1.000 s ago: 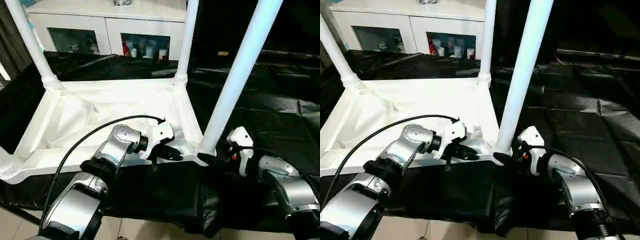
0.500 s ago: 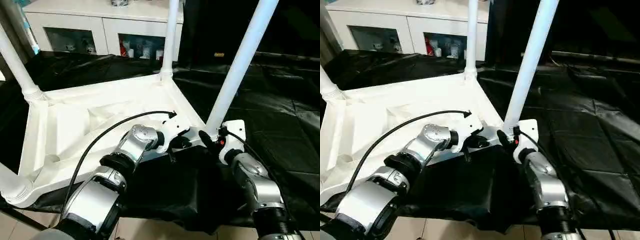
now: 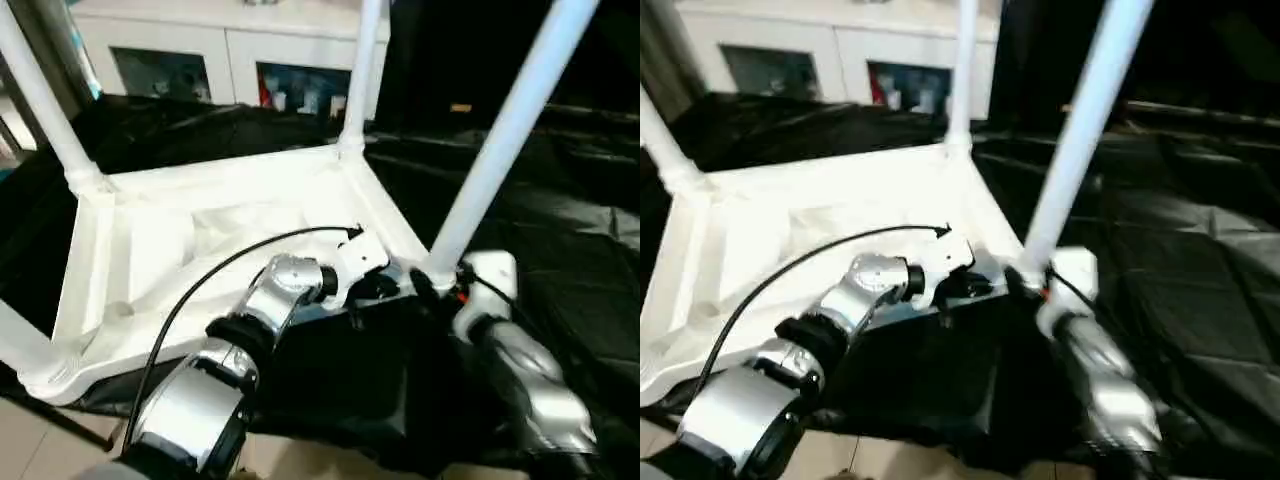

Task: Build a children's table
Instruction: Rotate leg to tighten, then rotate table base

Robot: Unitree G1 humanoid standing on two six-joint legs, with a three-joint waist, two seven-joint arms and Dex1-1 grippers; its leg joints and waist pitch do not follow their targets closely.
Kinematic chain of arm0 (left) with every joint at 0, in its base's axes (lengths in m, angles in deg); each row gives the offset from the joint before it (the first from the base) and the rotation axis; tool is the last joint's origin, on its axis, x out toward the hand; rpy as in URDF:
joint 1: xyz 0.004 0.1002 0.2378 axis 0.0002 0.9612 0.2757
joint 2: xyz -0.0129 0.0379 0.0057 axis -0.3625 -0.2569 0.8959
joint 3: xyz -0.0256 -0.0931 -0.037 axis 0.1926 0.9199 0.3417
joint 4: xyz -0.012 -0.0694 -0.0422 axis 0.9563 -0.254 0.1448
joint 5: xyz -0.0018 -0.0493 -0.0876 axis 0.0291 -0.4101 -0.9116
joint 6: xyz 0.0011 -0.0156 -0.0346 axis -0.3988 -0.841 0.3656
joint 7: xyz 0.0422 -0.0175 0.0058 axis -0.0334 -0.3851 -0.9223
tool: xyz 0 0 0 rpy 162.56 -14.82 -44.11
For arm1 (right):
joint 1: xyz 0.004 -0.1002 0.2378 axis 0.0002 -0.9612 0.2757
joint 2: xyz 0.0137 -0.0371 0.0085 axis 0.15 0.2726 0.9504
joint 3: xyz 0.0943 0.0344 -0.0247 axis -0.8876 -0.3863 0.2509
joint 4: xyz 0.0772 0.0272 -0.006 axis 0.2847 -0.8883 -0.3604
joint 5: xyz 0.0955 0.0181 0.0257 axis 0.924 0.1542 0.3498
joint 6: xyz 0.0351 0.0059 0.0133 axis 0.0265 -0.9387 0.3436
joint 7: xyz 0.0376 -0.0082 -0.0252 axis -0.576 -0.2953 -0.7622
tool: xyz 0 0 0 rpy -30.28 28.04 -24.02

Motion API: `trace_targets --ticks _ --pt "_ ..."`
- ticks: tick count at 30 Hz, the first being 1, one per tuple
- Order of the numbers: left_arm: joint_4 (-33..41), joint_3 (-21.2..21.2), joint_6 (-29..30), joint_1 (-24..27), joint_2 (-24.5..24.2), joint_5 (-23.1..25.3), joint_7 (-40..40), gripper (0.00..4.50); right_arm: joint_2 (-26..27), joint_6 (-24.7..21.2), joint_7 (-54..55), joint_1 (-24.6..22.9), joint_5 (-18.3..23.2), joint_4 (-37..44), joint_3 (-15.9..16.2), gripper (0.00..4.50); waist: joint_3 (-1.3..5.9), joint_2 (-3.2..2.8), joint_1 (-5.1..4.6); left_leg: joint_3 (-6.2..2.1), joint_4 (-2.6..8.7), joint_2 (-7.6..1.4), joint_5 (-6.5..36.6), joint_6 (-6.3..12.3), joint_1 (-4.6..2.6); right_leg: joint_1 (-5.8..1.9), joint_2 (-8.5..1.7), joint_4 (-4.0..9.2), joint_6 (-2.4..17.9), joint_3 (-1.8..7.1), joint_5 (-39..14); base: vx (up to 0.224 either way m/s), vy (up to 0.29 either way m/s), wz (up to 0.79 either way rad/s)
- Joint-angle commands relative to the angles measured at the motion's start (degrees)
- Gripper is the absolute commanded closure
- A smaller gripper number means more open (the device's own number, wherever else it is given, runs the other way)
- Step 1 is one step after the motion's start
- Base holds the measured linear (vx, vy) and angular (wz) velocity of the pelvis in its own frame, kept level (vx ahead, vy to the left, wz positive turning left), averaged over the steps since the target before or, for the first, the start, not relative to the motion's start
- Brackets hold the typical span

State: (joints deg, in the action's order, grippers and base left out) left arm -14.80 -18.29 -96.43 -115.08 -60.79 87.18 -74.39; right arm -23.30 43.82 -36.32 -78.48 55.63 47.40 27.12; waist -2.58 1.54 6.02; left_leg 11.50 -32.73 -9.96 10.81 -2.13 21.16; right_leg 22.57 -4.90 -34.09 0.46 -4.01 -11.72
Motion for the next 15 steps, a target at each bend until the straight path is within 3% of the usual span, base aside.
trace_targets --ticks 1,2,3,4,5,6,8,10,11,12,13,14,15 --pt "3.9 0.9 -0.5 -0.4 -0.9 -1.6 -1.5 3.88 -1.7 -0.5 -3.8 -1.4 1.3 2.8 -0.5 0.64 3.69 0.76 0.00 -1.77 2.75 -3.98 3.0 8.75 -0.57 -3.31 -4.74 2.62 13.9 2.95 4.6 0.000 0.000 0.00" --pt "5.5 1.0 -0.5 -0.2 -2.0 -1.6 -1.5 3.75 -2.8 -0.1 -5.4 -2.4 2.0 3.9 -0.6 0.64 3.41 0.93 -0.21 -1.65 2.74 -3.94 3.2 9.22 -0.47 -3.11 -4.67 2.69 14.3 2.89 5.0 0.000 0.000 0.00" --pt "7.8 1.7 0.4 0.1 -3.7 -1.8 -1.1 3.75 -4.0 -0.1 -7.1 -3.4 3.0 5.4 -0.8 0.64 3.33 0.27 -0.17 -1.82 2.79 -3.89 4.5 9.06 -0.31 -3.34 -4.86 2.78 14.1 2.84 3.2 0.000 0.000 0.00" --pt "9.7 2.3 1.1 0.4 -5.1 -2.0 -0.7 3.63 -4.8 -0.3 -8.4 -4.1 3.9 6.7 -1.0 0.64 3.18 0.70 -0.64 -1.71 2.84 -3.86 5.9 8.77 -0.33 -3.21 -4.66 3.09 13.8 2.83 1.3 0.000 0.000 0.00" --pt "11.0 2.8 1.7 0.6 -6.1 -2.2 -0.6 3.58 -5.3 -0.7 -9.5 -4.5 4.8 7.6 -1.0 0.64 3.11 0.24 -0.69 -1.80 2.94 -3.81 6.6 8.43 -0.30 -3.29 -4.69 3.19 13.7 2.80 0.1 0.000 0.000 0.00" --pt "12.6 3.6 2.5 1.0 -7.4 -2.6 -0.4 3.58 -6.1 -0.8 -10.8 -5.1 5.6 8.8 -0.9 0.64 2.96 0.30 -0.97 -1.75 2.99 -3.78 8.2 7.68 -0.31 -3.22 -4.62 3.58 13.2 2.82 -2.7 0.000 0.000 0.00" --pt "16.8 5.8 4.6 2.6 -11.2 -3.3 0.2 3.41 -8.1 -2.1 -14.3 -6.4 7.8 12.0 0.0 0.64 2.87 -0.17 -1.06 -1.82 3.13 -3.80 9.5 6.51 -0.43 -3.19 -4.41 3.73 12.8 2.83 -5.3 0.000 0.000 0.00" --pt "18.0 6.4 5.1 3.2 -12.4 -3.5 0.3 3.23 -8.7 -2.5 -15.3 -6.7 8.5 12.9 0.3 0.64 2.90 -0.23 -1.10 -1.81 3.16 -3.89 9.4 6.08 -0.62 -3.05 -4.30 3.67 12.6 2.90 -5.4 0.000 0.000 0.00" --pt "25.9 8.4 9.9 7.6 -17.4 -4.3 -1.0 3.20 -10.0 -3.9 -18.6 -7.1 9.9 15.6 1.9 0.64 3.04 -0.51 -1.11 -1.84 3.13 -3.95 8.9 5.72 -0.76 -2.98 -4.22 3.44 13.1 2.87 -4.4 0.000 0.000 0.00" --pt "27.9 8.7 11.4 8.7 -18.3 -4.8 -1.6 3.17 -10.2 -4.0 -19.0 -7.1 9.9 16.0 2.3 0.64 3.12 -0.31 -1.09 -1.99 3.19 -4.13 8.3 5.62 -0.56 -3.27 -4.33 3.10 13.4 2.89 -3.1 0.000 0.000 0.00" --pt "31.5 9.4 14.4 10.7 -19.8 -5.6 -2.8 3.10 -10.5 -4.2 -19.6 -6.8 9.8 16.4 3.0 0.64 3.10 -0.64 -1.39 -1.71 3.03 -3.98 7.2 5.96 -0.77 -2.69 -3.90 2.94 13.8 2.92 -1.0 0.000 0.000 0.00" --pt "36.3 9.6 18.0 13.6 -21.9 -6.7 -4.8 3.10 -10.4 -4.7 -20.0 -6.0 9.9 16.5 3.9 0.64 3.26 -0.80 -1.34 -1.80 3.04 -4.16 6.9 5.57 -0.95 -2.77 -4.07 2.66 14.3 2.92 -0.4 0.000 0.000 0.00" --pt "39.3 9.7 20.3 15.4 -23.3 -7.4 -6.2 2.86 -10.3 -5.0 -20.1 -5.5 9.9 16.5 4.5 0.64 3.02 -0.49 -1.36 -1.76 3.21 -4.19 6.4 5.52 -0.67 -2.73 -4.10 2.59 14.9 2.95 -0.4 0.000 0.000 0.00"
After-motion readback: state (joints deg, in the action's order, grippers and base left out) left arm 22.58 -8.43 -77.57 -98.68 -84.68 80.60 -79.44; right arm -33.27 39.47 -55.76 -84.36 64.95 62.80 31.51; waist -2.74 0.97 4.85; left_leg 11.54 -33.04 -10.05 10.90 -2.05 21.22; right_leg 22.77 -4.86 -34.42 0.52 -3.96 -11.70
